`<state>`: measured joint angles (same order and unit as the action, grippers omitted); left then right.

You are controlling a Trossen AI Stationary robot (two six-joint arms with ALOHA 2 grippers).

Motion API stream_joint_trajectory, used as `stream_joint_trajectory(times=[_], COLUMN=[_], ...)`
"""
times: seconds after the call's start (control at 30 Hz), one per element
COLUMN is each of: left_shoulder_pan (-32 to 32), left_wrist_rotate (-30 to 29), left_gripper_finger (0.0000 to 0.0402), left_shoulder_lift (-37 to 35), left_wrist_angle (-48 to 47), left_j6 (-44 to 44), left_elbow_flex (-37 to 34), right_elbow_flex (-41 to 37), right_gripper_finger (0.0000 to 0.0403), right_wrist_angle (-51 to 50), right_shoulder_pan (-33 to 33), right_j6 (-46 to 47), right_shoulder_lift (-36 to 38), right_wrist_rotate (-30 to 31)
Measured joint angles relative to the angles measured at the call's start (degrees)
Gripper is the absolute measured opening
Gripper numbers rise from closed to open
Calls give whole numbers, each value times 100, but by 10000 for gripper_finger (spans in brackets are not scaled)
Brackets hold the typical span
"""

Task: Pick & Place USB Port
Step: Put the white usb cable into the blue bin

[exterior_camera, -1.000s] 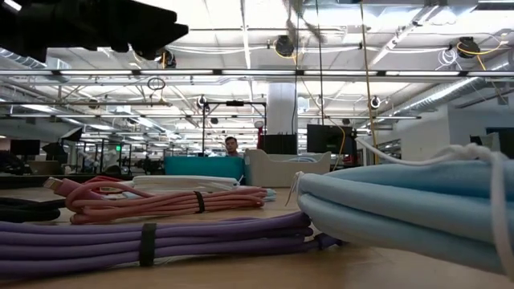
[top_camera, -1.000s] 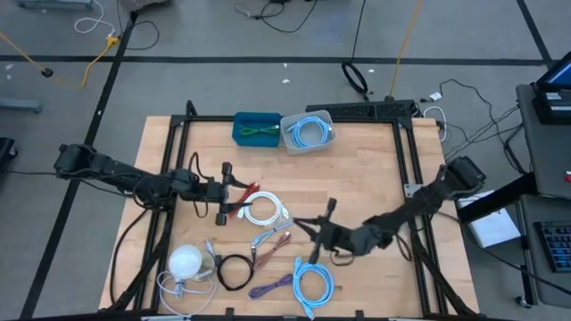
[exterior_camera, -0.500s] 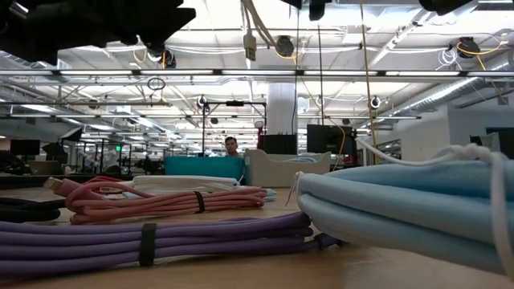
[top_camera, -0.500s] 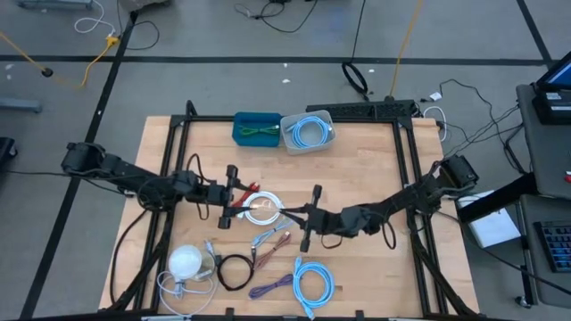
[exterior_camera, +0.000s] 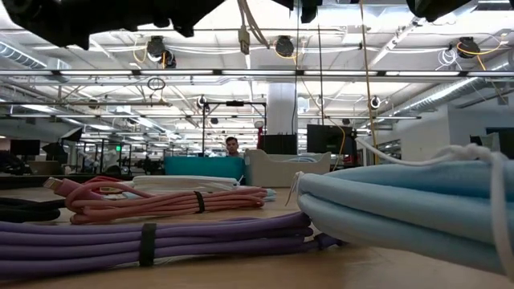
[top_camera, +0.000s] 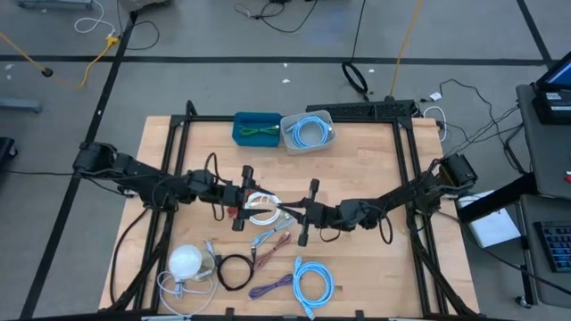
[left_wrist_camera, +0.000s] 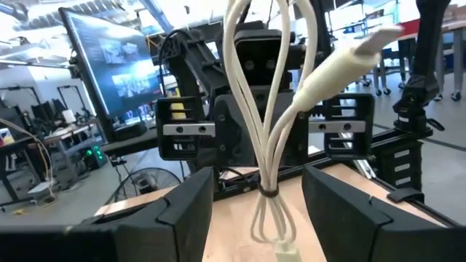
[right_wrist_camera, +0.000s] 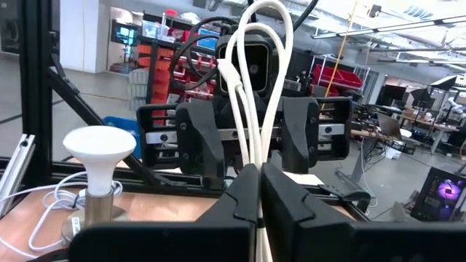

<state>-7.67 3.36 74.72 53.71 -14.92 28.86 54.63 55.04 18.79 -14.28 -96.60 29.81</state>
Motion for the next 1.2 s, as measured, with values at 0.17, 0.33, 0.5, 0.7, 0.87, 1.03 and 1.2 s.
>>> stream_joint_trajectory(times=[0.17,0.33,0.5,0.7,0.87,1.03,1.2], left_shoulder_pan=[107,197,273,409,480,588,728], left_wrist_rotate=[60,306,453,771,520,96,-248], left_gripper_finger=[216,180,84,16,7,5,3], left_shoulder_lift=[116,109,109,109,109,109,82], left_wrist_angle=[-7,5,-6,-6,-4,-11,-251], left_j6=[165,324,360,656,812,918,975], left_elbow_flex=[123,171,171,171,171,171,173], right_elbow_flex=[0,2,2,4,7,7,7], right_gripper_finger=[0,0,0,1,43,131,223], right_wrist_angle=[-62,-91,-91,-177,-268,-250,-186], right_shoulder_pan=[-41,-39,-46,-98,-93,56,206], right_j6=[-1,-33,-33,79,247,163,236], right_shoulder_lift=[0,0,0,0,2,2,7], right_wrist_rotate=[-5,-10,-10,-16,-8,41,1019])
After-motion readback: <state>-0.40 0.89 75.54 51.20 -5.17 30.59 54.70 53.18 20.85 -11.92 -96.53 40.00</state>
